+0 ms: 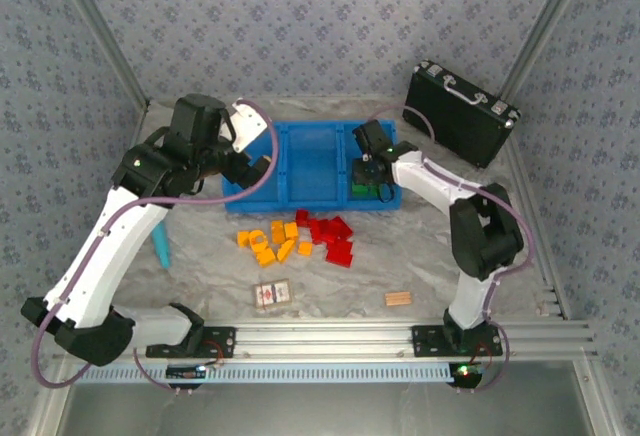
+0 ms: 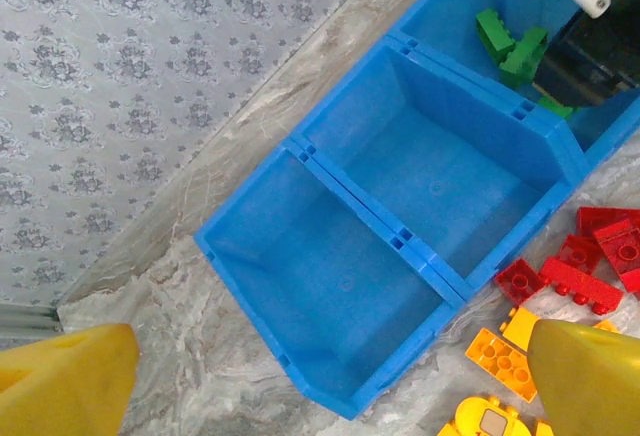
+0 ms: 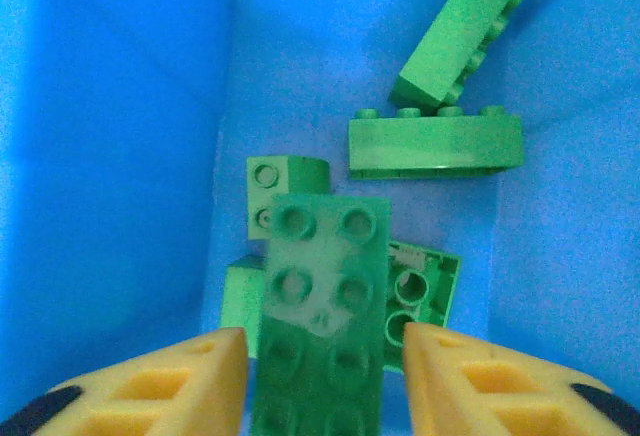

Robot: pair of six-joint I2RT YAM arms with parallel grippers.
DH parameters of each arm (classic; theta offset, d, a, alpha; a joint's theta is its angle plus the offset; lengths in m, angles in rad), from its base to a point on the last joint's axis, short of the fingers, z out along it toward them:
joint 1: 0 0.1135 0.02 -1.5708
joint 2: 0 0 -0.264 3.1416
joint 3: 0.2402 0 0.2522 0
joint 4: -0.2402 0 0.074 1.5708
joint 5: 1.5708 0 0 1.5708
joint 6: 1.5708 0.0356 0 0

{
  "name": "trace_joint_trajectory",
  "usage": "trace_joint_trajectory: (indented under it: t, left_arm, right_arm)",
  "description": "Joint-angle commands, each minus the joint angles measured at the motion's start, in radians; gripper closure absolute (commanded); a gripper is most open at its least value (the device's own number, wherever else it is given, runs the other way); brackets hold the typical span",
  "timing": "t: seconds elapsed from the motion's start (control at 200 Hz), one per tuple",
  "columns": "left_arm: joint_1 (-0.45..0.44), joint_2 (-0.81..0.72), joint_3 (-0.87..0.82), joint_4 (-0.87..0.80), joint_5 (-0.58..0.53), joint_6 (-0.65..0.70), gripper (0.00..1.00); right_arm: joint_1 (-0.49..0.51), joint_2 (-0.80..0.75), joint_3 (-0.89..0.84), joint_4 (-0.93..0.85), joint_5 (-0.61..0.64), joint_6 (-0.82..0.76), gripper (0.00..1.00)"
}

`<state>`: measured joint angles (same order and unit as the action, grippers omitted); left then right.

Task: Sort the legos into containers by color
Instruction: Place the lego in the container, then pick up the lego from the center of the table.

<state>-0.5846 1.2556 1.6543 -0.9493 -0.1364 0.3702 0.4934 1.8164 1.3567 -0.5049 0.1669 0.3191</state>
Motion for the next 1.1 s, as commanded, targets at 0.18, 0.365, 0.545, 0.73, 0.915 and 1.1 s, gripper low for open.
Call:
trace_joint_trajectory:
  t: [0.18, 0.365, 0.545, 0.73, 0.915, 1.1]
  left_arm:
    - [-0.004, -0.033, -0.013, 0.002, -0.015, 0.015, 0.00]
    - [-0.004, -0.057, -0.025, 0.004, -0.014, 0.012, 0.00]
    - [-0.004, -0.102, -0.072, 0.025, -0.019, 0.019, 0.00]
    - [-0.017, -0.184, -0.151, 0.080, -0.009, 0.025, 0.00]
    - [-0.048, -0.259, -0.222, 0.117, -0.046, 0.048, 0.00]
    - [-0.063, -0.336, -0.282, 0.170, -0.113, 0.073, 0.00]
  right_arm:
    - [0.038, -0.153, 0.047, -0.174, 0.006, 0.006, 0.35]
    - [0.148, -0.230, -0.035, -0.221, -0.026, 0.244, 0.34]
    - [0.204, -0.215, -0.142, -0.137, -0.100, 0.427, 0.32]
    - [0.261, -0.137, -0.062, -0.166, -0.076, 0.460, 0.23]
    - [0.293, -0.025, 0.001, -0.181, -0.071, 0.469, 0.23]
    - [0.333, 0.080, 0.054, -0.246, -0.028, 0.469, 0.27]
